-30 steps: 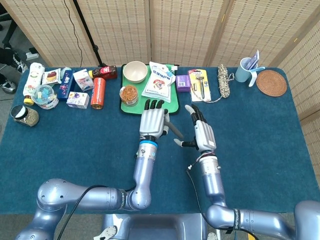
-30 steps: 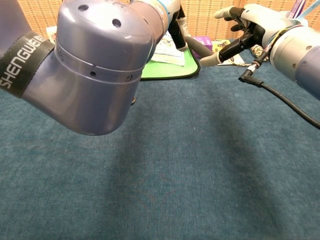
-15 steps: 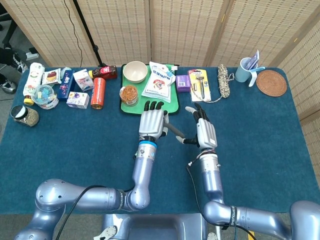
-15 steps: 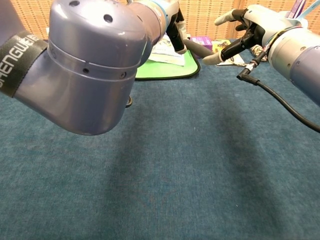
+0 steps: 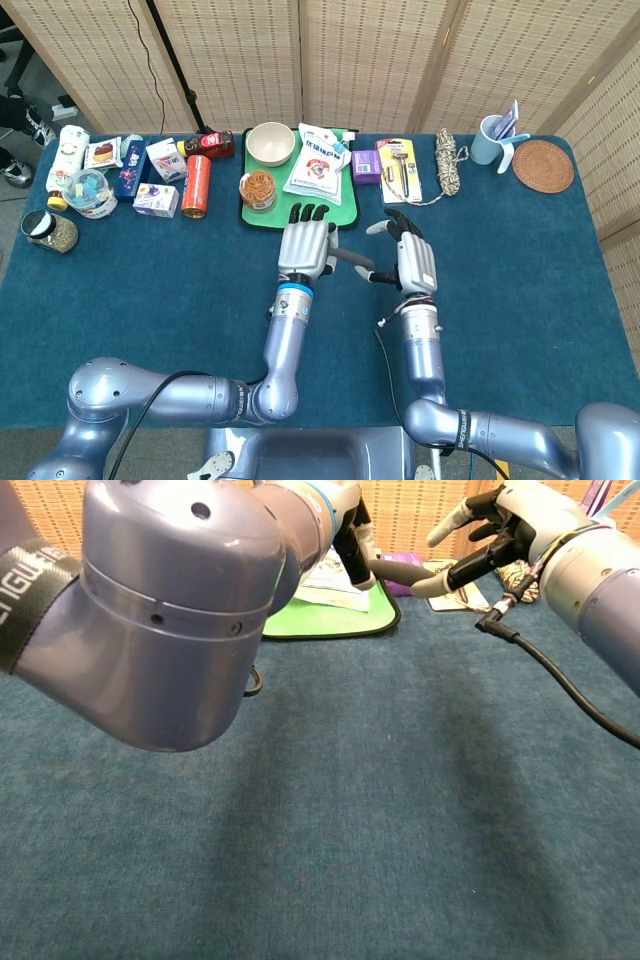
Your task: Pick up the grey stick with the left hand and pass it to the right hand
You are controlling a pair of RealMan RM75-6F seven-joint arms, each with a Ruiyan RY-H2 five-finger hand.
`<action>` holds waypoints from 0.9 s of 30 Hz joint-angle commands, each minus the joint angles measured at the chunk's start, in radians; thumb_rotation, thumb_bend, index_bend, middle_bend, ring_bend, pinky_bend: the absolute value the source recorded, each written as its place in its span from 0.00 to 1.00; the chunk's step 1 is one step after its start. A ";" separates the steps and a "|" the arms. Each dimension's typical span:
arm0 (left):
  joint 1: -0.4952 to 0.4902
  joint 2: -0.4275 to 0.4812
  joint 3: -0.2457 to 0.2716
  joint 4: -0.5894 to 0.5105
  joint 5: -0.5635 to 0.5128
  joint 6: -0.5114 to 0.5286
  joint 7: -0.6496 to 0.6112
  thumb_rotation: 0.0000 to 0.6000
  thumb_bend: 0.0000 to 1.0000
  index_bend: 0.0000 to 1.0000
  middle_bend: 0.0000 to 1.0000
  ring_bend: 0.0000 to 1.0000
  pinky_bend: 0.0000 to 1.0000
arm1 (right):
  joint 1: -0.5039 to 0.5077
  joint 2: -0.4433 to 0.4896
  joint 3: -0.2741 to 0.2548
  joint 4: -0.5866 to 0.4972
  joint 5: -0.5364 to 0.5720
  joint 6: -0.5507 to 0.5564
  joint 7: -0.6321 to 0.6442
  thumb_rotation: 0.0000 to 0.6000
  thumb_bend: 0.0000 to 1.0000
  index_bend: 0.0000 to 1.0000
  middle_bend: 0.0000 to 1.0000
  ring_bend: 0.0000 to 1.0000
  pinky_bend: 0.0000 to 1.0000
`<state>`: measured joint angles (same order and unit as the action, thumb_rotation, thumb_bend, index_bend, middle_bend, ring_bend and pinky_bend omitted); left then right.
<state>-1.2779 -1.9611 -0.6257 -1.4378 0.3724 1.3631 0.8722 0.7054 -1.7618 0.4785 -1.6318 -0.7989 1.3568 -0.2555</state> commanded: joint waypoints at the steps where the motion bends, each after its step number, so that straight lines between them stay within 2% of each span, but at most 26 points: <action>1: 0.001 0.001 0.001 -0.004 0.002 -0.001 -0.001 1.00 0.57 0.75 0.19 0.09 0.00 | -0.002 -0.002 0.001 0.004 -0.003 0.001 -0.002 1.00 0.08 0.43 0.19 0.17 0.15; 10: -0.001 0.001 0.000 -0.004 0.004 -0.002 0.002 1.00 0.57 0.75 0.19 0.09 0.00 | -0.009 -0.011 0.005 0.013 -0.019 0.006 -0.002 1.00 0.08 0.53 0.24 0.22 0.16; 14: -0.002 0.000 0.000 -0.005 0.002 -0.002 0.003 1.00 0.57 0.75 0.19 0.08 0.00 | -0.011 -0.012 0.009 0.015 -0.023 0.005 -0.002 1.00 0.10 0.53 0.25 0.22 0.17; 27: -0.007 -0.001 -0.005 -0.008 0.002 -0.003 0.005 1.00 0.57 0.75 0.19 0.08 0.00 | -0.016 -0.011 0.013 0.015 -0.028 -0.003 -0.009 1.00 0.24 0.55 0.25 0.23 0.17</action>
<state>-1.2852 -1.9624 -0.6306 -1.4456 0.3744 1.3599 0.8772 0.6896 -1.7726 0.4915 -1.6173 -0.8269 1.3533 -0.2647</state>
